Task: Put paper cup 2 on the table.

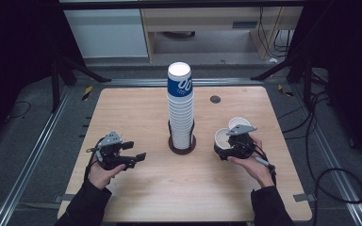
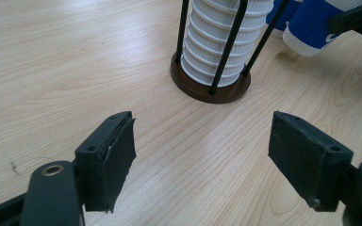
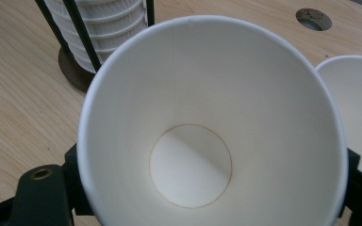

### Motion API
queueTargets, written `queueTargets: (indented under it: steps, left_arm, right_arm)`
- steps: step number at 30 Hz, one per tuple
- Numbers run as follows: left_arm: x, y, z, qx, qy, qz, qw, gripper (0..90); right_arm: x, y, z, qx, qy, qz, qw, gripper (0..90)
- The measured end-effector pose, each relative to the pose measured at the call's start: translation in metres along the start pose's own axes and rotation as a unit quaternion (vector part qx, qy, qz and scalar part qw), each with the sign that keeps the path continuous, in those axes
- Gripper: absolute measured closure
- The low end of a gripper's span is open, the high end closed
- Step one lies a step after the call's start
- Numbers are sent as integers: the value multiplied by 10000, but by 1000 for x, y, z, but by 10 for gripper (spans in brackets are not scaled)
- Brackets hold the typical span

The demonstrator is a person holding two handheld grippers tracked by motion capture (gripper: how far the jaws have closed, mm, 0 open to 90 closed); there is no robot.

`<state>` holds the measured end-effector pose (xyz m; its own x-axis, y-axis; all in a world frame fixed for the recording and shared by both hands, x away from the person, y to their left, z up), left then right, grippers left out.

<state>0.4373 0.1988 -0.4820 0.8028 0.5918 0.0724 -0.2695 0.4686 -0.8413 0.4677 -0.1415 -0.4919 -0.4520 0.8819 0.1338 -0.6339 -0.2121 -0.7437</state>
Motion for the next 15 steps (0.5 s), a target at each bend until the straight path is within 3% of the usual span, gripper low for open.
queueTargets:
  steps: [15]
  left_arm:
    - [2,2,-1,30,7,34,10000,228]
  right_arm:
    - [-3,11,-16,332,22,9,9994,198]
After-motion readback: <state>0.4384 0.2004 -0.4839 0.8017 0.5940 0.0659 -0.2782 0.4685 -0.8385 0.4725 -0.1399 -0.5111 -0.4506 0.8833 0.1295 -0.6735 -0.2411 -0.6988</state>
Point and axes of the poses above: each handheld gripper's, and its own axes: z roughly backward along the jaws, y roughly out of its underside, x roughly to its left, the point moved 8 cm from there along -z, roughly forward along the jaws, and after that the axes turned 15 degrees about -z, right-handed, at the moved point
